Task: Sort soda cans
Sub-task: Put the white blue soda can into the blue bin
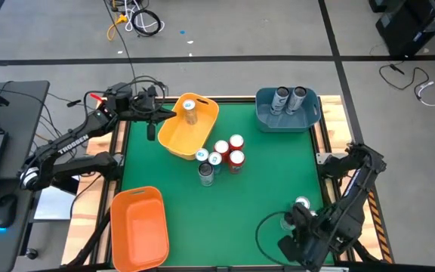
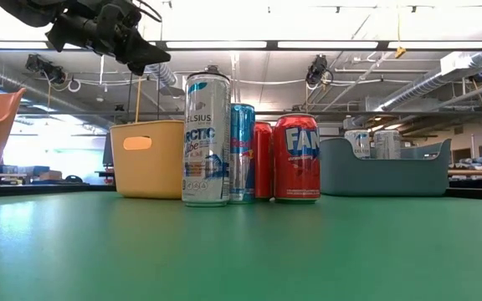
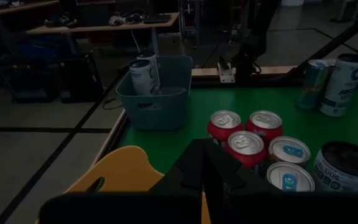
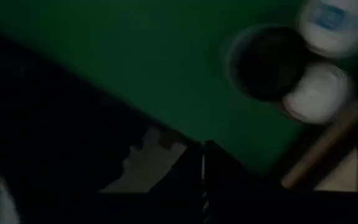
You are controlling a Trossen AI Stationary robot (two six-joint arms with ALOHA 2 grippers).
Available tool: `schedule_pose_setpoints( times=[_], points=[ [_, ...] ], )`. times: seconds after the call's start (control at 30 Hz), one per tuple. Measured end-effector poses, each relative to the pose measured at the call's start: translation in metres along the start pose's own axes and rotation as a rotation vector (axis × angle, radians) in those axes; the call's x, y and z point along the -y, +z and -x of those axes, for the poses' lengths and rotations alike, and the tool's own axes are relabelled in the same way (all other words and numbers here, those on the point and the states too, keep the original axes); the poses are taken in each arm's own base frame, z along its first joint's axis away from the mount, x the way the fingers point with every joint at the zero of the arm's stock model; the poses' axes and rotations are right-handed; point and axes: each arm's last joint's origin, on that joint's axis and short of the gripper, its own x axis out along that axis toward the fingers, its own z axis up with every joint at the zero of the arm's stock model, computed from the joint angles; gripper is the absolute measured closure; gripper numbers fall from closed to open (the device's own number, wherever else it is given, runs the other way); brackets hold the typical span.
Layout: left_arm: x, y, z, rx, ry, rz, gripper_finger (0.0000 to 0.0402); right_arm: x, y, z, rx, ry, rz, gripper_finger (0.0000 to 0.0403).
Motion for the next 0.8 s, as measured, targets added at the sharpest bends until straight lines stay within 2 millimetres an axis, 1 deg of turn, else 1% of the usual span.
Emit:
schedule_pose_setpoints(
  times=[0.07,0.17,0.27,0.4,0.53,0.63,0.73,0.8],
  points=[
    [0.000,0.000,0.000,0.002,0.001,-0.002,0.0396,0.001,0.000,0.000,0.056,0.007,0.075,0.0400],
    [0.000,0.001,0.000,0.007,0.002,-0.007,0.0396,0.000,0.004,-0.004,0.081,-0.002,0.095,0.0399],
    [0.000,0.001,0.000,0.009,0.002,-0.009,0.0396,-0.001,0.007,-0.015,0.100,-0.042,0.099,0.0376],
    [0.000,0.001,0.000,0.007,0.002,-0.008,0.0396,-0.001,0.012,-0.025,0.088,-0.090,0.110,0.0315],
    [0.000,0.001,0.000,0.005,0.001,-0.006,0.0396,-0.003,0.021,-0.026,0.086,-0.098,0.136,0.0235],
    [0.000,0.000,0.000,0.004,0.001,-0.005,0.0396,-0.005,0.028,-0.026,0.130,-0.094,0.205,0.0177],
    [0.000,0.000,0.000,-0.003,-0.001,0.001,0.0396,-0.006,0.035,-0.026,0.149,-0.100,0.280,0.0133],
    [0.000,-0.001,0.000,-0.008,-0.002,0.005,0.0396,-0.008,0.040,-0.026,0.145,-0.105,0.330,0.0116]
  ],
)
